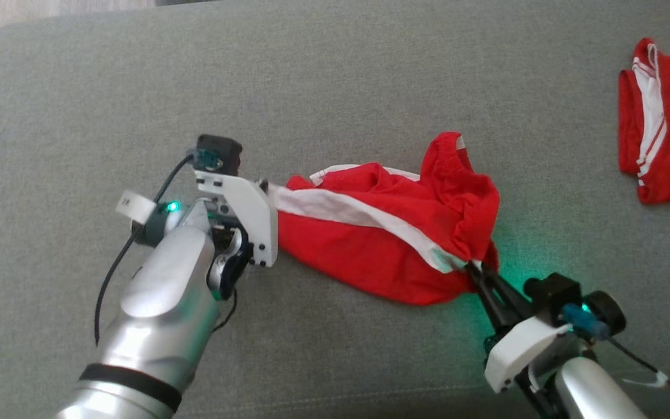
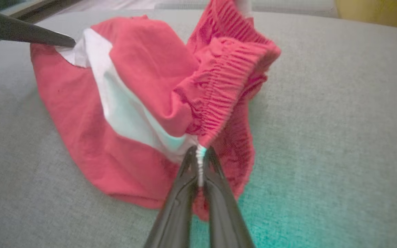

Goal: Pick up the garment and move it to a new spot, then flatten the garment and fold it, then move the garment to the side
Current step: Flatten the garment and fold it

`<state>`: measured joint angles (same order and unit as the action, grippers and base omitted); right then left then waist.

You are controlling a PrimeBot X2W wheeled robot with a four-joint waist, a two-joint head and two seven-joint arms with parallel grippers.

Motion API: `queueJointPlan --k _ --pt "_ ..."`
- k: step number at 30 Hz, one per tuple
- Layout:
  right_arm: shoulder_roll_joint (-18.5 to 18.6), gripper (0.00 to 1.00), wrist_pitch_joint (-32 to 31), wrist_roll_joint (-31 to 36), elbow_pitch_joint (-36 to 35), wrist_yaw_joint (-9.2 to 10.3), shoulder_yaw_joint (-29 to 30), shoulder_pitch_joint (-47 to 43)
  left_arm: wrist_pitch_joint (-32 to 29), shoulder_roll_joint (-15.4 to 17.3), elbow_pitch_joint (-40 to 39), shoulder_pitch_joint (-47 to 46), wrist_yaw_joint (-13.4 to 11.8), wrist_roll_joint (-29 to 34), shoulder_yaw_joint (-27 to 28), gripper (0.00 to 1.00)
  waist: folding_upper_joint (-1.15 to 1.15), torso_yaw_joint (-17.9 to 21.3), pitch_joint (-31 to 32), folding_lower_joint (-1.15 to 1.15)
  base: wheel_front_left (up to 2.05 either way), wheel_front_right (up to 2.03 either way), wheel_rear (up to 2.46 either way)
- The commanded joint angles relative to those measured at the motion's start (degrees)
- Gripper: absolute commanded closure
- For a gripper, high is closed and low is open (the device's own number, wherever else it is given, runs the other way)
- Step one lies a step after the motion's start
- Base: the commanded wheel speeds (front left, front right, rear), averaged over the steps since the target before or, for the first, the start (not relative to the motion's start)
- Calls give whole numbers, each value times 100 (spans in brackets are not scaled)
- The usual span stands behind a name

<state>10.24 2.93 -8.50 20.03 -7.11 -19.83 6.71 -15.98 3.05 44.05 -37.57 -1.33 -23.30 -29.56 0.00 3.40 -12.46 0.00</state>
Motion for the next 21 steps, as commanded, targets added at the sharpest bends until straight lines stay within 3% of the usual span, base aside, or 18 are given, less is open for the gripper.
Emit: queueJointPlan --k 1,10,21 --pt "24 100 128 16 -232 -37 -28 169 176 149 -314 -141 -32 -29 167 100 0 0 28 0 0 0 0" --pt "-156 100 576 -14 -993 -37 624 290 1297 242 -1615 667 -94 -302 490 100 0 -145 313 0 0 0 0" --pt "-54 100 369 -166 -2630 -37 1115 216 2325 464 -3854 1951 -368 -554 981 100 0 -348 906 0 0 0 0"
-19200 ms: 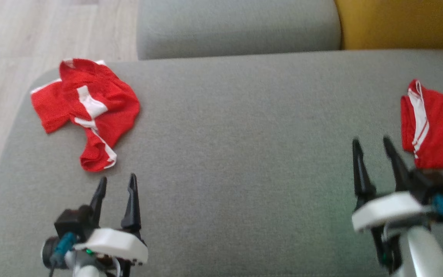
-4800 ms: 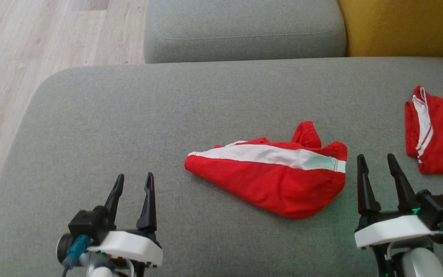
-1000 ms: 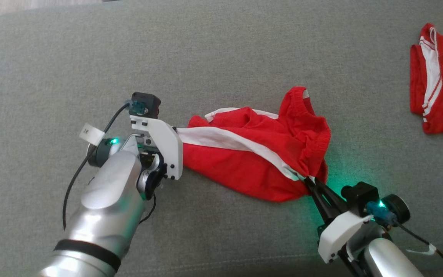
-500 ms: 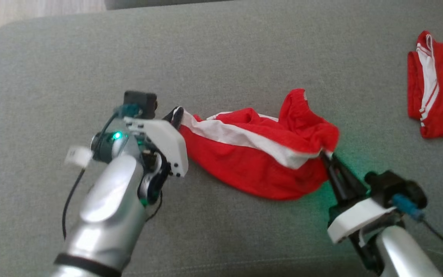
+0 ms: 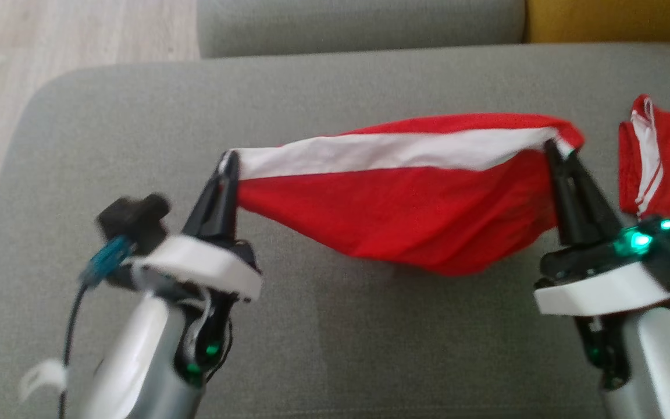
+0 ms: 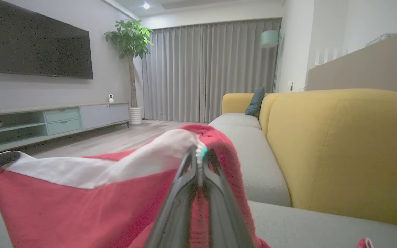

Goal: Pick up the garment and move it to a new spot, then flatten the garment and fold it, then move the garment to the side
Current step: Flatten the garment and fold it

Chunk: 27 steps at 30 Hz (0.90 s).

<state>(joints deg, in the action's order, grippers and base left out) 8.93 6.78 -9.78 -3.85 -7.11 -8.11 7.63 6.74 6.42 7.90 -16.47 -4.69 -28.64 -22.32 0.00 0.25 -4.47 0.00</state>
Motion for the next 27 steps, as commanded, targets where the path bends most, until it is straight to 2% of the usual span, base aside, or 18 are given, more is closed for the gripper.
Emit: queueJointPlan --k 1,7,15,23,27 --pt "86 100 -52 -45 -387 -37 -18 94 111 158 -435 -56 -56 -16 284 100 0 -35 174 0 0 0 0" --pt "111 100 -331 -102 -1287 -37 144 -106 253 343 -1612 348 -205 48 415 100 0 -13 492 0 0 0 0" --pt "241 100 -757 -77 -2134 -37 193 -69 -179 731 -2757 6 -292 312 501 100 0 29 522 0 0 0 0" --pt "374 100 -1040 -221 -2049 -37 -72 378 -605 1003 -2703 -893 -159 361 646 100 0 69 279 0 0 0 0" --pt "464 100 -1080 -421 -1357 -37 -347 1177 -780 1129 -2080 -1682 6 390 700 100 0 101 -80 0 0 0 0"
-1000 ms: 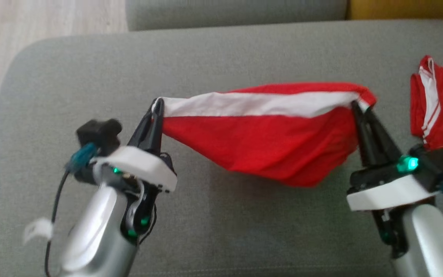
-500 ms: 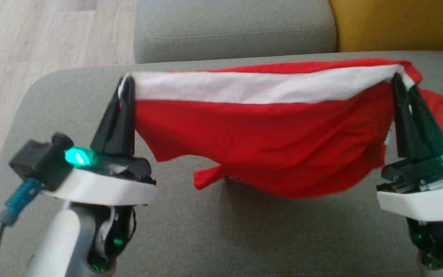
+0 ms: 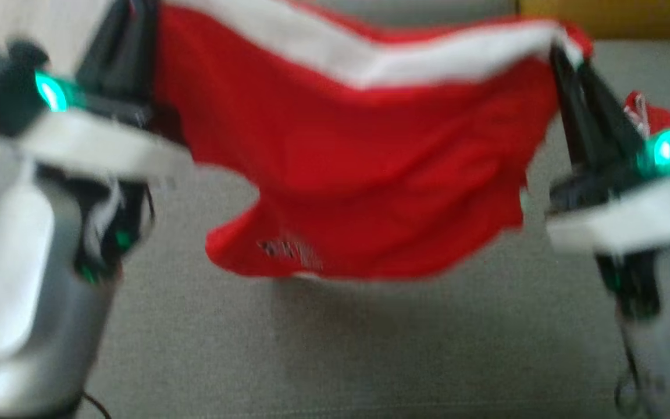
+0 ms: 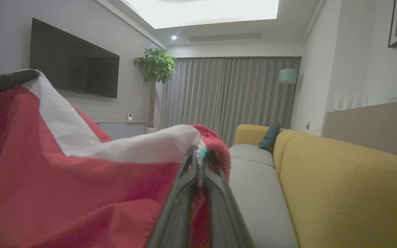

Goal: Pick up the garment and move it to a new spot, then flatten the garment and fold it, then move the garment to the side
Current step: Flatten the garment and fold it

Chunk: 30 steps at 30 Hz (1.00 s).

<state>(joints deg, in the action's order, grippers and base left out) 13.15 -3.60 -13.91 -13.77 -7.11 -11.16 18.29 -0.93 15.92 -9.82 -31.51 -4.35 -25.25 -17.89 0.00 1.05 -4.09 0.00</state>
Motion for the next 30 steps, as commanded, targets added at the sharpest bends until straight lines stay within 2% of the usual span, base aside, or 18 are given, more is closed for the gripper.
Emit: queueJointPlan --k 1,5,8,11,14,17,24,30 --pt "48 100 -13 -45 -116 -37 -101 395 -13 193 -98 -416 24 72 260 100 0 26 -216 0 0 0 0" --pt "35 100 267 40 1091 -37 -294 1787 -21 265 903 -1503 224 284 197 100 0 46 -697 0 0 0 0" --pt "-195 100 748 273 2118 -37 -263 2915 98 292 1668 -2445 330 517 154 100 0 77 -1087 0 0 0 0" --pt "-470 100 1339 669 3160 -37 -89 3887 481 252 2339 -3348 367 766 132 100 0 90 -1419 0 0 0 0" --pt "-698 100 1716 1077 3961 -37 205 4527 944 73 2885 -3968 324 893 116 100 0 40 -1733 0 0 0 0" --pt "-874 100 1846 1403 4754 -37 340 4805 1343 -248 3503 -4098 371 824 43 100 0 -94 -2133 0 0 0 0" --pt "-968 100 1858 1263 5016 -37 143 4079 1583 -525 3798 -3176 546 629 93 100 0 -245 -2539 0 0 0 0" --pt "-956 100 1859 994 4485 -37 138 3403 1591 -595 2870 -2255 645 666 588 100 0 -213 -2489 0 0 0 0"
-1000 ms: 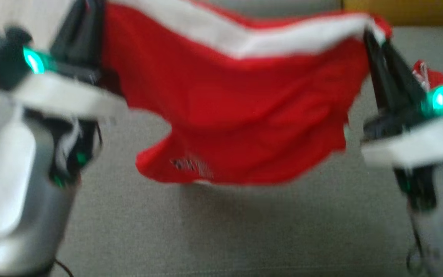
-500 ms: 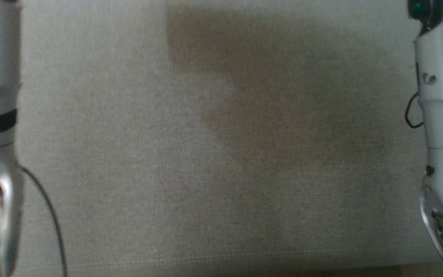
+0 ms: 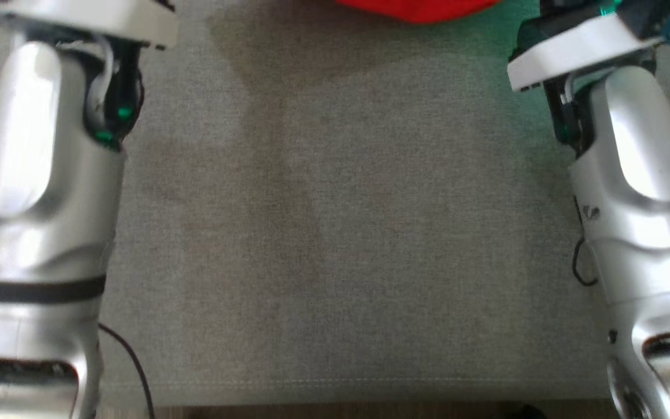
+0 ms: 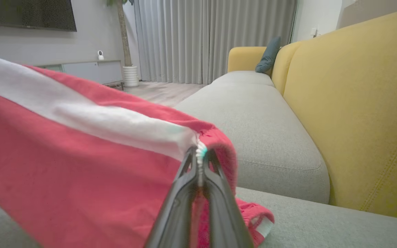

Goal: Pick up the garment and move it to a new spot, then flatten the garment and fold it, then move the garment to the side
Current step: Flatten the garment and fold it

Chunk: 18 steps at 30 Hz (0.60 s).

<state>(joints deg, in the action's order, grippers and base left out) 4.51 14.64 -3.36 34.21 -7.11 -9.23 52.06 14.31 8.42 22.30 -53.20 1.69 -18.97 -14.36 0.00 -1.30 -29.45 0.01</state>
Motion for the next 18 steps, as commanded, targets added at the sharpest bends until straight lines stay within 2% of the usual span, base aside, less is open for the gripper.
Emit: queueJointPlan --k 1,5,11,18 --pt "-93 100 35 -108 -440 -37 -51 -94 67 135 -522 84 72 63 311 100 0 35 88 -1 0 0 0" --pt "-81 100 35 -364 -1022 -37 -221 -844 68 47 -1381 1062 216 237 585 100 0 82 397 -1 0 0 0" --pt "69 100 35 -573 -1722 -37 -357 -1891 68 -109 -2138 2191 327 324 762 100 0 44 881 -1 0 0 0" --pt "251 100 36 -755 -2921 -37 -191 -3578 68 -360 -3208 3855 389 355 776 100 0 6 1620 -1 0 0 0"
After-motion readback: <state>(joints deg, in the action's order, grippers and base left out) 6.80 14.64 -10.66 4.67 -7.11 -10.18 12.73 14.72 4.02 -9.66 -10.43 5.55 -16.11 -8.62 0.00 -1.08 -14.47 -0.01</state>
